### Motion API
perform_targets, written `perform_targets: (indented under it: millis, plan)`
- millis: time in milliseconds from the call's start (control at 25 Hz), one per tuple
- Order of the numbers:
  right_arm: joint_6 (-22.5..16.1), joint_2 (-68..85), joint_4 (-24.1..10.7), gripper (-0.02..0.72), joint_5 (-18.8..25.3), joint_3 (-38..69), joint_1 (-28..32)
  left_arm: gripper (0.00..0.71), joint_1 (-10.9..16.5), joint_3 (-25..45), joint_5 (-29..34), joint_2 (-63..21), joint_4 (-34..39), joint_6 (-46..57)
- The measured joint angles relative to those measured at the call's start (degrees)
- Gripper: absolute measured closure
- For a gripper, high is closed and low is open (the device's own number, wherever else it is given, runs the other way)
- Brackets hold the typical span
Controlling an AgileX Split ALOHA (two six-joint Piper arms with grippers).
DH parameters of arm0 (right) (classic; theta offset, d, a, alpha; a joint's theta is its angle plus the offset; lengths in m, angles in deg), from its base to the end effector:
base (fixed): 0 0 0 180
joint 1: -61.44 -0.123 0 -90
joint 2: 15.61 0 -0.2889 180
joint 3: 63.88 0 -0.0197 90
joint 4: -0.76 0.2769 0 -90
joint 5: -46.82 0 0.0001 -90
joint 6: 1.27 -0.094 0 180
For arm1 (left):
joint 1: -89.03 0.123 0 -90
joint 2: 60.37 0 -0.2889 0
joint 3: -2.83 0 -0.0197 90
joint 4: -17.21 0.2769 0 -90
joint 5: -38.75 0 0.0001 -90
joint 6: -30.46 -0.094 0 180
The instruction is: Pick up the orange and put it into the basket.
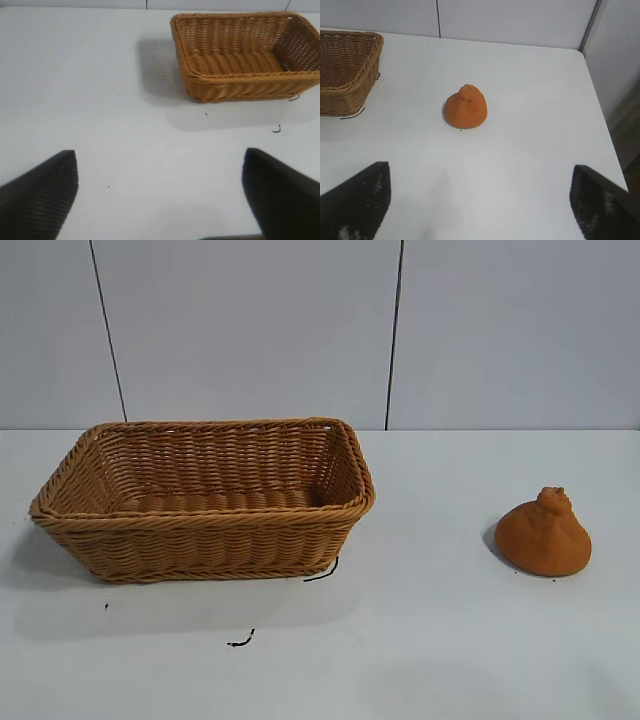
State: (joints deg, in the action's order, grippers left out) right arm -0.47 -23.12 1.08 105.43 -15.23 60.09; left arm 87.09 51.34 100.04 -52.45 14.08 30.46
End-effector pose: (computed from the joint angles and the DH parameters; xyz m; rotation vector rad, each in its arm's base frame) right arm 0.0179 0.0009 0.2918 -0.0377 2.0028 0.0128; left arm 0.0166 -0.0051 0.2886 0.0376 2.0541 -0.0865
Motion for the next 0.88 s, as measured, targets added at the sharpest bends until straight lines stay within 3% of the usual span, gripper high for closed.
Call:
perform_targets:
  millis: [440,880]
  plan:
    - [-0.5,-3.8,-0.3,0.008,-0.1,-1.1,0.0,0.071,0.0,0.0,0.0,0.0,0.0,0.0]
    - [-2.6,-45.8,-0.3,0.008,-0.2,-16.1,0.0,0.071,0.0,0.0,0.0,0.0,0.0,0.0]
